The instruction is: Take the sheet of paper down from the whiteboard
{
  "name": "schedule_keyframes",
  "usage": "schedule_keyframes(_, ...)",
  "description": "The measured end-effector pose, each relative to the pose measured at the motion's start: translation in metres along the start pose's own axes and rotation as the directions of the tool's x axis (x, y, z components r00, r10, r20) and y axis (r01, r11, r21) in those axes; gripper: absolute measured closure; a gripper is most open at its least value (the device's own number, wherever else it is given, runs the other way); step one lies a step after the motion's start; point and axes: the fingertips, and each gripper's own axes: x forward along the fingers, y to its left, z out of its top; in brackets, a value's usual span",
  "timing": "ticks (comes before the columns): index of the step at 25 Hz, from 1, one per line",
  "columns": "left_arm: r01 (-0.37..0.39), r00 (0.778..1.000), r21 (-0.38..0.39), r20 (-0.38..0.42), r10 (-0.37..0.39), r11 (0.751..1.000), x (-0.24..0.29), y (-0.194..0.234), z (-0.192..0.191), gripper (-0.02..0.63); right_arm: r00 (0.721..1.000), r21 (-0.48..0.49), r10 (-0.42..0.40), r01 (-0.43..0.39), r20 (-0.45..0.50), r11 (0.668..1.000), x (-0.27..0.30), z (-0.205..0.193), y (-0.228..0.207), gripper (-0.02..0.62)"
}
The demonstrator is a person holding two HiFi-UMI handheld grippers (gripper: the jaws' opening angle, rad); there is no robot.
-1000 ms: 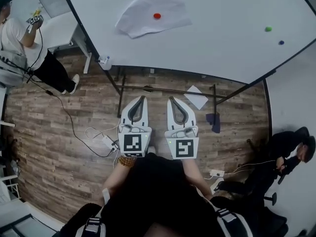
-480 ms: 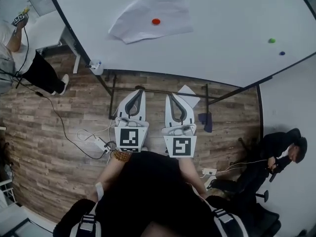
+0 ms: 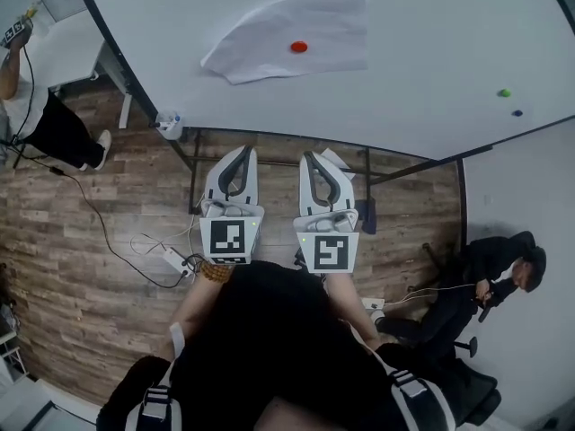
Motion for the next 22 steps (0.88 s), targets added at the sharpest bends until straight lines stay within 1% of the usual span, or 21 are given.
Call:
schedule_keyframes(2, -0.001, 1.000, -0.010, 0.008, 0.001, 1.000, 0.008, 0.011, 0.001, 0.594, 1.000, -0.015, 0.000, 0.000, -0.007, 1.000, 0.012, -0.001, 0.002, 0.597)
schedule_keyframes(6, 0.006, 1.000, -0.023, 0.015, -0.006, 1.000, 0.026, 0.032, -0.001, 0.594, 1.000, 0.000, -0.022, 0.022, -0.016, 1.000, 0.035, -0.002, 0.003, 0.597)
schedule_keyframes(11, 0.023, 0.999, -0.033, 0.033, -0.022, 0.999, 0.041, 0.043, 0.002, 0.594, 0.998, -0.056, -0.041, 0.038, -0.040, 0.998, 0.051, -0.004, -0.001, 0.597)
schedule_keyframes(15, 0.043, 0.997, -0.047, 0.064, -0.040, 0.998, 0.053, 0.056, 0.004, 0.594, 0.998, -0.081, -0.056, 0.054, -0.022, 0.995, 0.074, -0.003, -0.003, 0.597)
schedule_keyframes(18, 0.064, 0.994, -0.049, 0.087, -0.060, 0.997, 0.061, 0.062, 0.005, 0.594, 0.998, -0.119, -0.064, 0.062, -0.012, 0.991, 0.092, -0.002, -0.003, 0.597)
schedule_keyframes(22, 0.082, 0.992, -0.058, 0.097, -0.076, 0.995, 0.073, 0.072, 0.003, 0.594, 0.995, -0.135, -0.096, 0.094, -0.010, 0.986, 0.107, 0.003, -0.007, 0.597)
